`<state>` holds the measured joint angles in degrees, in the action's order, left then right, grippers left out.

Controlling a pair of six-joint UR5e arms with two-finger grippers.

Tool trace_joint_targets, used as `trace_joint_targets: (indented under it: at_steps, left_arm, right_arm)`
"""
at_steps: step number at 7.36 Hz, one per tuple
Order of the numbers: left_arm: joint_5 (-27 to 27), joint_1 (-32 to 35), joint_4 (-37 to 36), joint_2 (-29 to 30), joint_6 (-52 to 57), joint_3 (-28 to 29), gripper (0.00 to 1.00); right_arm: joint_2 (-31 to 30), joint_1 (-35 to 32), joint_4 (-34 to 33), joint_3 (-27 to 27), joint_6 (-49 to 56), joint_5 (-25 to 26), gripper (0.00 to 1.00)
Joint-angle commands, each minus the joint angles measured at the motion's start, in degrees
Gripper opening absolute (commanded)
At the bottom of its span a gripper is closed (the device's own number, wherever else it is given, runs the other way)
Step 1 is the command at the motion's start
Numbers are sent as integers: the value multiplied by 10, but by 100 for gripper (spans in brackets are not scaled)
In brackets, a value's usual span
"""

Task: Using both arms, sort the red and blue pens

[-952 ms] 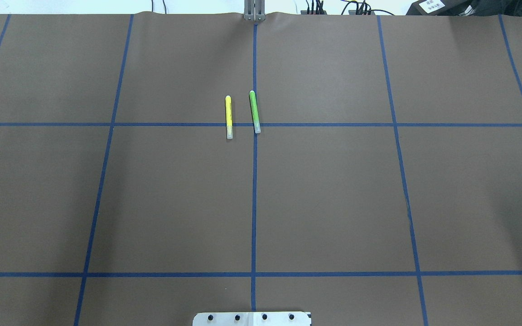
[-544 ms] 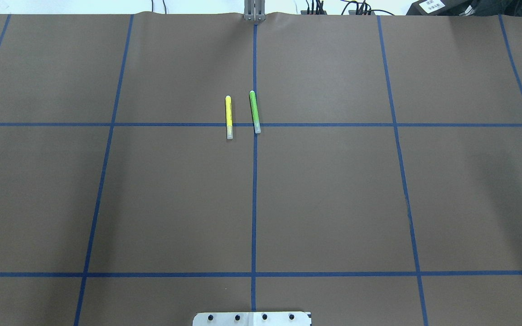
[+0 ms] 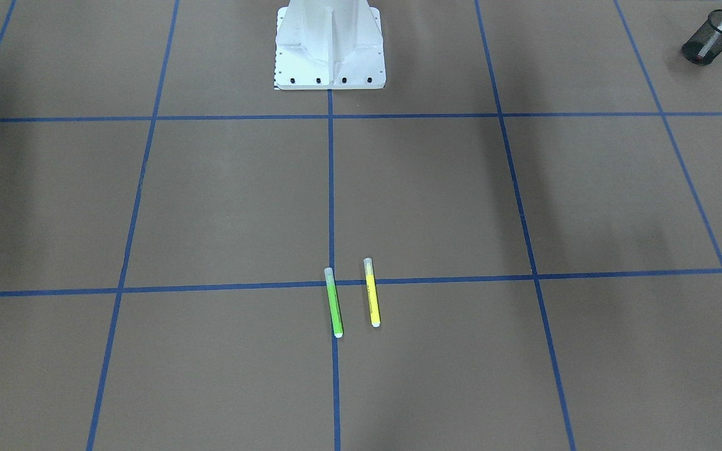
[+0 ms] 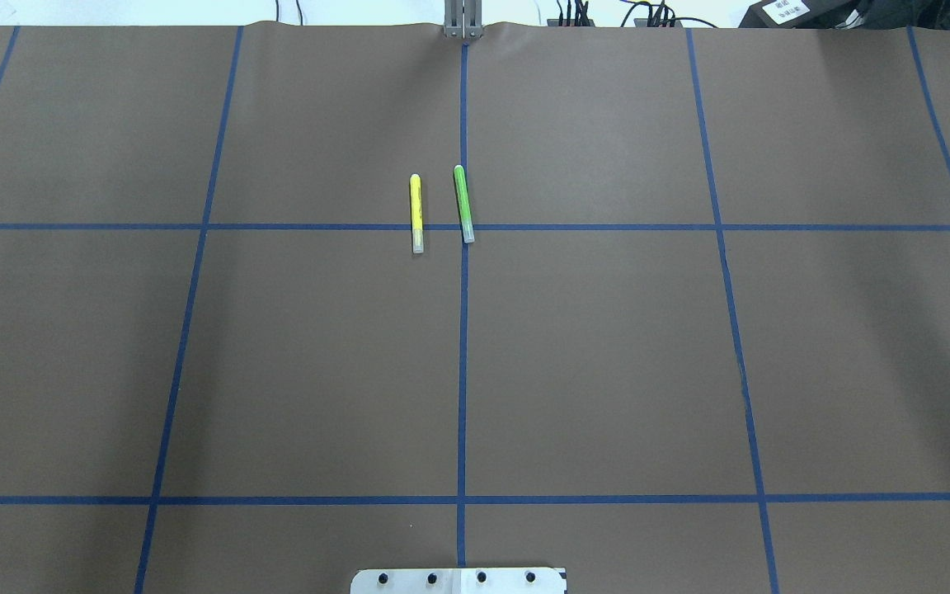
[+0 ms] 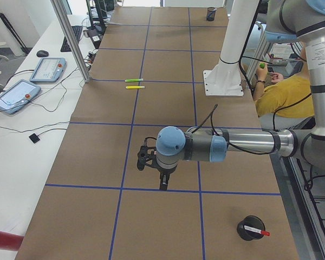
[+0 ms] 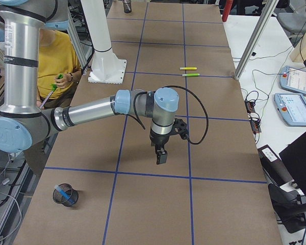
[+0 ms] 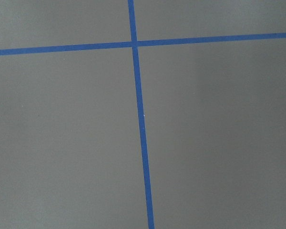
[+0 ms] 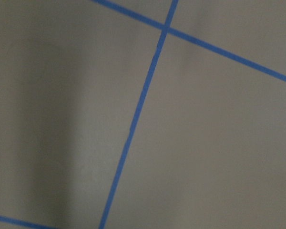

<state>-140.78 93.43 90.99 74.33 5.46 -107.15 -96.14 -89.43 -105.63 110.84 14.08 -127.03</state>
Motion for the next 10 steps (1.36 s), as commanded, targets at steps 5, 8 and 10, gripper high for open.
trace_joint_targets:
  at_steps: [5, 8, 10]
  left_arm:
    - [1, -1, -4, 9, -4, 14, 100]
    - [7, -1, 10, 11, -70, 15, 100]
    - [8, -1, 16, 11, -70, 19, 100]
  right_arm:
    - [-38, 3, 232, -88, -187, -32, 100]
    - [-51, 20, 232, -76, -202, -27, 100]
    - [-52, 43, 226, -71, -200, -25, 100]
